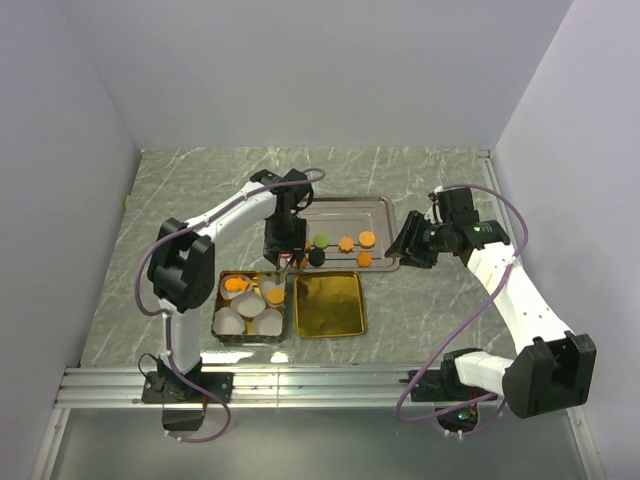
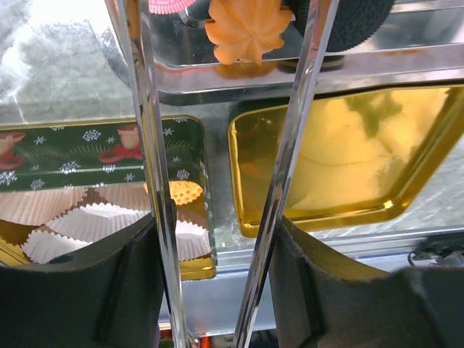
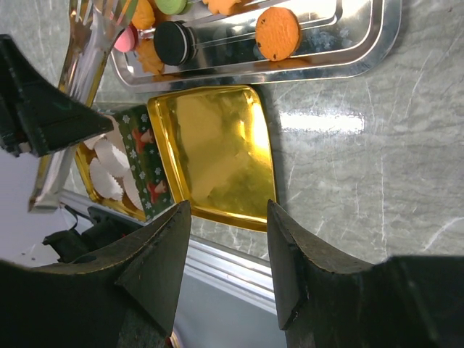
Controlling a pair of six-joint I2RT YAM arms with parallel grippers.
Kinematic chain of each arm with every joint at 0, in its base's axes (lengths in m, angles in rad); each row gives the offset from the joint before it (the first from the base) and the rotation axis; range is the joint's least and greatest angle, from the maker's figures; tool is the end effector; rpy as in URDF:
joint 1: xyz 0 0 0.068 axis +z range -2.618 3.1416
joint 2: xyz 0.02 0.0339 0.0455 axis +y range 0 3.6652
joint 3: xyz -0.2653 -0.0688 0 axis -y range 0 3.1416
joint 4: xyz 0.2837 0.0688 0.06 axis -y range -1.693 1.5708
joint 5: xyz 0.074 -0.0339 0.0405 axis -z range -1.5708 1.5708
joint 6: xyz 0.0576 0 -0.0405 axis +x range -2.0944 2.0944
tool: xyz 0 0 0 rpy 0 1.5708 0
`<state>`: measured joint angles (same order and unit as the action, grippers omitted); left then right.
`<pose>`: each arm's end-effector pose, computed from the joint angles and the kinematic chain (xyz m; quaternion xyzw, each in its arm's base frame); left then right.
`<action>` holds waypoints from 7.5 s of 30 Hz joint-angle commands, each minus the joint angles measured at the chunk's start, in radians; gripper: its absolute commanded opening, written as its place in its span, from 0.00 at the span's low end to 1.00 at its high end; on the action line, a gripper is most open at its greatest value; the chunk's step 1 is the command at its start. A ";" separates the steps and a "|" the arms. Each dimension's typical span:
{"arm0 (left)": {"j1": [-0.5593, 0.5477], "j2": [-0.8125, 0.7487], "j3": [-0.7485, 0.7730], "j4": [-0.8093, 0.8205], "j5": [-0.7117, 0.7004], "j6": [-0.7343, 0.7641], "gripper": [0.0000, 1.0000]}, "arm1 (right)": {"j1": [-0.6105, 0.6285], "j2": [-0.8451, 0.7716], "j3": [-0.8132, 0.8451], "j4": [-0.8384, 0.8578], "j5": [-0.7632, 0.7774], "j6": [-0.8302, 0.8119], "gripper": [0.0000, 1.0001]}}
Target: Pack the cookies
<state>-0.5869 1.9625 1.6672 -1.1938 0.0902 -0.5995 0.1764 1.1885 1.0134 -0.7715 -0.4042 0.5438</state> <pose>0.3476 -0.2374 0.2026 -0.0044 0.9981 -0.0602 0.0086 0.2766 0.0723 0.2663 0.1097 0.9279 0.2848 0.2142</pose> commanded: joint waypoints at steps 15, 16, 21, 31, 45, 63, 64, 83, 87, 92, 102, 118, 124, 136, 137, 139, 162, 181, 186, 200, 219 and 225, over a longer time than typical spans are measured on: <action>-0.094 0.053 0.137 0.026 0.178 0.014 0.56 | -0.009 -0.007 0.008 -0.003 0.004 -0.025 0.54; -0.100 0.056 0.141 0.031 0.189 0.010 0.56 | -0.009 -0.007 0.008 -0.003 0.002 -0.025 0.54; -0.108 0.055 0.157 0.043 0.163 -0.011 0.56 | -0.009 -0.007 0.013 -0.009 -0.001 -0.030 0.54; -0.111 0.127 0.223 -0.027 0.026 -0.011 0.55 | -0.009 -0.024 -0.002 -0.011 0.004 -0.033 0.54; -0.163 0.164 0.276 -0.092 -0.041 0.014 0.54 | -0.011 -0.026 -0.018 0.001 0.001 -0.025 0.54; -0.215 0.223 0.333 -0.159 -0.132 -0.011 0.55 | -0.012 -0.035 -0.035 0.001 0.002 -0.027 0.54; -0.212 0.223 0.329 -0.161 -0.135 -0.011 0.55 | -0.012 -0.033 -0.033 0.000 0.002 -0.027 0.54; -0.165 0.194 0.282 -0.098 0.005 0.015 0.40 | -0.015 -0.030 -0.010 -0.014 0.002 -0.031 0.54; -0.131 0.153 0.312 -0.101 0.011 0.010 0.40 | -0.015 -0.024 0.007 -0.017 -0.001 -0.030 0.54; -0.088 0.072 0.325 -0.095 0.019 0.009 0.39 | -0.015 -0.015 0.039 -0.028 -0.007 -0.030 0.54; -0.056 -0.112 0.246 -0.122 0.005 -0.005 0.40 | -0.014 -0.013 0.056 -0.034 -0.027 -0.024 0.54; -0.067 -0.793 -0.449 -0.139 0.005 -0.207 0.43 | -0.003 -0.027 -0.050 0.031 -0.045 0.016 0.54; -0.067 -0.922 -0.609 -0.173 0.033 -0.256 0.42 | 0.014 -0.020 -0.045 0.044 -0.044 0.030 0.53; -0.067 -0.999 -0.721 -0.178 0.048 -0.267 0.46 | 0.017 -0.084 -0.131 0.072 -0.041 0.061 0.53; -0.068 -0.990 -0.724 -0.176 0.046 -0.266 0.47 | 0.017 -0.089 -0.134 0.074 -0.041 0.062 0.53; -0.067 -0.976 -0.733 -0.174 0.043 -0.260 0.47 | 0.017 -0.095 -0.142 0.074 -0.041 0.062 0.53; -0.068 -0.817 -0.448 -0.179 -0.023 -0.217 0.50 | 0.017 -0.087 -0.138 0.081 -0.030 0.055 0.53; -0.140 -0.314 -0.067 -0.055 0.069 -0.082 0.48 | 0.011 -0.096 -0.056 -0.005 0.027 -0.001 0.54; -0.166 -0.186 0.081 -0.032 0.079 -0.056 0.49 | 0.006 -0.098 -0.049 -0.017 0.034 -0.005 0.54; -0.189 0.067 0.256 0.017 0.115 0.003 0.52 | -0.021 -0.101 -0.039 -0.040 0.058 -0.027 0.55; -0.211 0.188 0.312 -0.012 0.069 0.021 0.52 | -0.049 -0.095 -0.079 -0.020 0.044 -0.035 0.55; -0.214 0.225 0.345 -0.026 0.042 0.024 0.51 | -0.054 -0.093 -0.085 -0.015 0.034 -0.039 0.55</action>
<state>-0.7937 2.1792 1.9633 -1.1976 0.1589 -0.5873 0.1333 1.1076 0.9291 -0.8043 -0.3607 0.5243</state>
